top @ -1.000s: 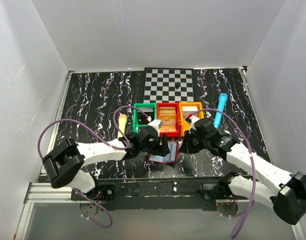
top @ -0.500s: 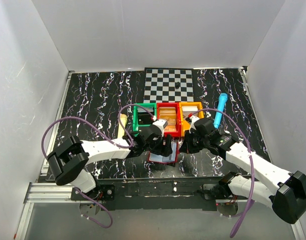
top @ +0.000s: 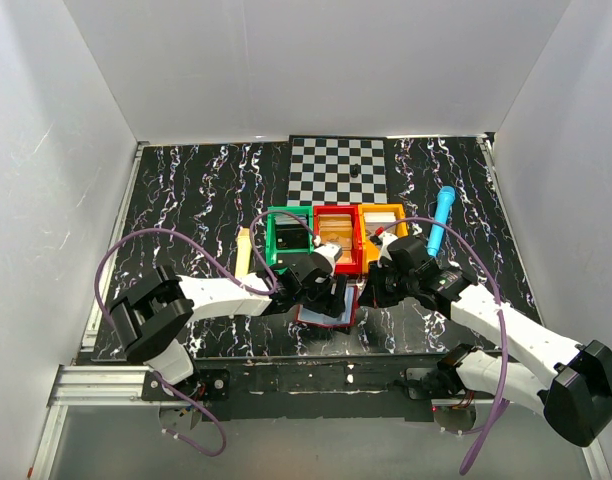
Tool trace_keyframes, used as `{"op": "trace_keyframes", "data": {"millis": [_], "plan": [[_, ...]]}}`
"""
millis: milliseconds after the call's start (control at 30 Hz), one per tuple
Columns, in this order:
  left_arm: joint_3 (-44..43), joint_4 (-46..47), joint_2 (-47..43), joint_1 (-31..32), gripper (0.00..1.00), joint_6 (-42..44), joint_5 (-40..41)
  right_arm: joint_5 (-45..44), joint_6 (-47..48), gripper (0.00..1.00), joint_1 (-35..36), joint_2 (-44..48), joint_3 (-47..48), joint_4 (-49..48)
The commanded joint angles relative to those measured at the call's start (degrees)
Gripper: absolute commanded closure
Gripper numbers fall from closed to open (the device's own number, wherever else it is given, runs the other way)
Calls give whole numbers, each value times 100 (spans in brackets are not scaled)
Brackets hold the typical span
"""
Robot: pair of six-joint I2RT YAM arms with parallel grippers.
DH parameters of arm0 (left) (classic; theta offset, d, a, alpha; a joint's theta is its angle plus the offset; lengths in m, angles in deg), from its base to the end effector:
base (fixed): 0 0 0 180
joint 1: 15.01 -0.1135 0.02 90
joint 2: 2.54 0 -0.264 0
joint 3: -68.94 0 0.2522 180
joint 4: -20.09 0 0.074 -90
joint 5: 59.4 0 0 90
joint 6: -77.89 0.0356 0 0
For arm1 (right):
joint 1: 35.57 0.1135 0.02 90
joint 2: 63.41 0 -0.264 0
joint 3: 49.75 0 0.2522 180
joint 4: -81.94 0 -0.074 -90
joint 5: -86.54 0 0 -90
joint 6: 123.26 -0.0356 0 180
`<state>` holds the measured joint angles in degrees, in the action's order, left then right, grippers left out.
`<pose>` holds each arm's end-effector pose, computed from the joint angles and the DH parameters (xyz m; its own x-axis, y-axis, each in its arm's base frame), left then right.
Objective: Take the credit cards out of the card holder
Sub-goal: Remove the credit card from the card holder.
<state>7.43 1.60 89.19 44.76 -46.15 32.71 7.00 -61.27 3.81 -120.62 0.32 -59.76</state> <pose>0.1613 -0.2743 0.1681 -0.7900 0.2446 -0.5623 0.4936 0.7977 -0.3465 0.1534 0.1343 0.2264 -0.8255 -0.0801 -0.5587 -0.3791 0.8120 0.4437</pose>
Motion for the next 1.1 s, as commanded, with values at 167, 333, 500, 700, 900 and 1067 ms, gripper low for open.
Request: {"op": "trace_keyframes", "data": {"millis": [167, 333, 500, 700, 900, 1067], "plan": [[-209, -168, -23, 44, 39, 56, 219, 44, 103, 99, -18, 87, 227, 43], [-112, -194, -172, 44, 38, 29, 360, 44, 103, 99, -18, 122, 201, 43], [98, -266, -295, 44, 38, -32, 571, 35, 103, 99, -18, 149, 192, 60], [1003, 841, -1199, 114, 33, 275, 615, 44, 111, 99, -18, 193, 200, 87], [1926, 1904, -1973, 272, 30, 793, 528, 123, 85, 99, -18, 166, 192, 52], [2147, 2371, -1913, 579, 30, 1356, 553, 193, 50, 99, -26, 131, 227, 25]]}}
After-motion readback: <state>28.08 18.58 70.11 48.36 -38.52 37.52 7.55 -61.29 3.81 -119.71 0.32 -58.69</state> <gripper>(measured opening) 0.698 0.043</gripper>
